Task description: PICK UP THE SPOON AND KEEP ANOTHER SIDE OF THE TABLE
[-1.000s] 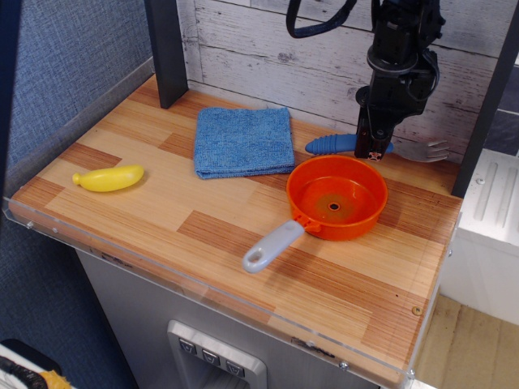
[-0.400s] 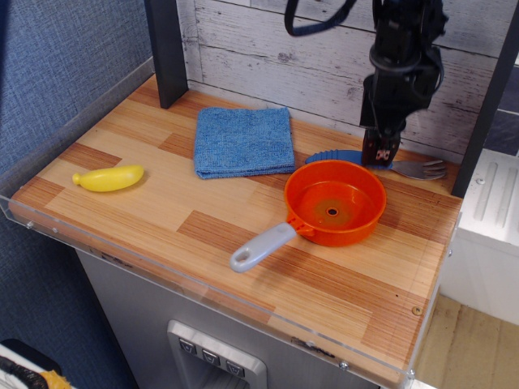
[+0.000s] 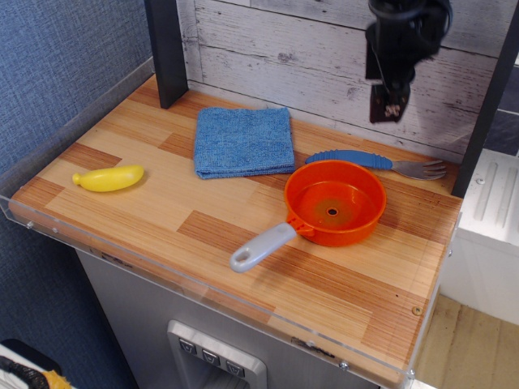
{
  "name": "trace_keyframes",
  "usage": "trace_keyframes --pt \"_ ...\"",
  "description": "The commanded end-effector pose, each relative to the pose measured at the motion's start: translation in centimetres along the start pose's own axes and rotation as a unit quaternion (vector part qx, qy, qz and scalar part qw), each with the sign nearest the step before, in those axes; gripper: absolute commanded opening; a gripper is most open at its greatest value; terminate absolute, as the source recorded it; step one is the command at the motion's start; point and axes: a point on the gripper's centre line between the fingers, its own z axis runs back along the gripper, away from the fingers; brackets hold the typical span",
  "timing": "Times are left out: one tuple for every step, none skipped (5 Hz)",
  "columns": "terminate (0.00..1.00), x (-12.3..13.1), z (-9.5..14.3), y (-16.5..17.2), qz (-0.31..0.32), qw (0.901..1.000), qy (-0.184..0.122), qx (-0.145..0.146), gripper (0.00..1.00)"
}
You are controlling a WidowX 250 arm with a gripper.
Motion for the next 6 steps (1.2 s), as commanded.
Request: trace_keyframes --pt "0.00 -2.0 5.3 0.5 0.127 0.9904 0.054 -0.006 1.00" --pt "0.00 -5.4 7.0 -0.1 0.241 0.9651 0.102 -0.005 1.00" --pt "0.00 -9.7 7.7 -0.1 0.329 0.9365 0.120 0.009 1.00" --pt "0.00 -13.8 8.6 1.4 0.430 0.8932 0.132 -0.002 1.00" --pt "0.00 -17.5 9.4 2.5 0.506 0.8511 0.140 0.006 1.00" --pt "1.00 -20.1 10.1 3.3 0.578 0.8024 0.149 0.005 1.00"
